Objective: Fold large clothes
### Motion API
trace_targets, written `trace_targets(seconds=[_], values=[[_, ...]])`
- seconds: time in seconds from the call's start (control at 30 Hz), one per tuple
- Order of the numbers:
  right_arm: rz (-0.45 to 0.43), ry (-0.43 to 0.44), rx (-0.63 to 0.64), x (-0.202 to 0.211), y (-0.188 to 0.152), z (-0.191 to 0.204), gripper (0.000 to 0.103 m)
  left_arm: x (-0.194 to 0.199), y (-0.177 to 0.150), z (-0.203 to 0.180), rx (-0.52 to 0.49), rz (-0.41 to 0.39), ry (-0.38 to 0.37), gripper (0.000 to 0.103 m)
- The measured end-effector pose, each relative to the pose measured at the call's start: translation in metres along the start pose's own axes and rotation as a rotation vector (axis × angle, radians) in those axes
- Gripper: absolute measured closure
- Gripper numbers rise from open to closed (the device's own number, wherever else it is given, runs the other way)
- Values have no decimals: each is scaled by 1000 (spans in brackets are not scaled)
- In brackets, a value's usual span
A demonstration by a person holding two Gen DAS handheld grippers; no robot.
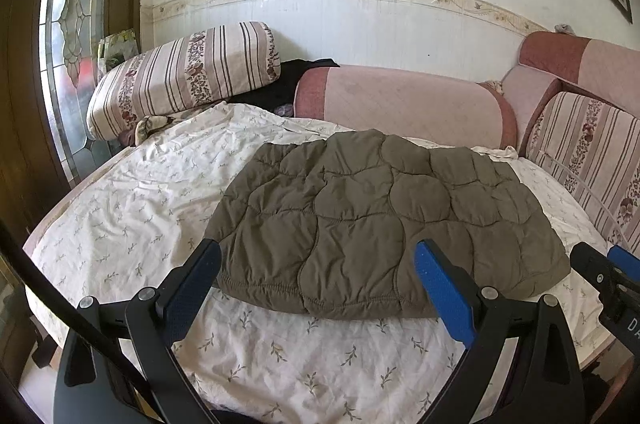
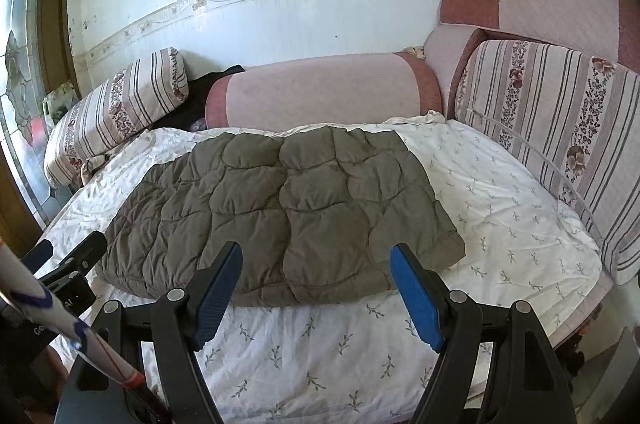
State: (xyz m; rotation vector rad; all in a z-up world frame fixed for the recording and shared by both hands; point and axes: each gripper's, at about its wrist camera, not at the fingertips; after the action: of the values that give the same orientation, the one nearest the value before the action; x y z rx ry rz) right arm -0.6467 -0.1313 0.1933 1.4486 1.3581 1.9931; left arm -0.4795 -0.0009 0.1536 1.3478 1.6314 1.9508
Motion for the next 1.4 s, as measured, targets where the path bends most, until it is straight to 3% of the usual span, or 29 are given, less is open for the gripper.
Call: trace_targets(seconds=[0.5,0.73,0.97,1.07,1.4], values=[[16,-6,8,-6,-4,0,22,-5,-3,4,12,26,-22,6],[26,-16,6,-10,-6,-4,22,-30,8,13,-14,195,95,1],[15,-21,7,-8,-4,-4,22,-19,19,38,27,147,133,1],[-5,-26,17,-3,-2,-1,22,-14,26,37,-23,133,168,1],[-107,-17,63,29,12,12,18,18,28,12,-109,33,158,1]])
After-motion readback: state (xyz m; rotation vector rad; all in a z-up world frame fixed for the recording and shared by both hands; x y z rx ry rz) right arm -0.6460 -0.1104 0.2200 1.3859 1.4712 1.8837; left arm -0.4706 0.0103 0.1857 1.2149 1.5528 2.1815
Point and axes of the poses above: each gripper's, at about its wrist camera, not at the fingertips, and x roughly against the way its jaws point, z to its left, y to its top, and after that the axes turned 5 degrees about -y, right-handed
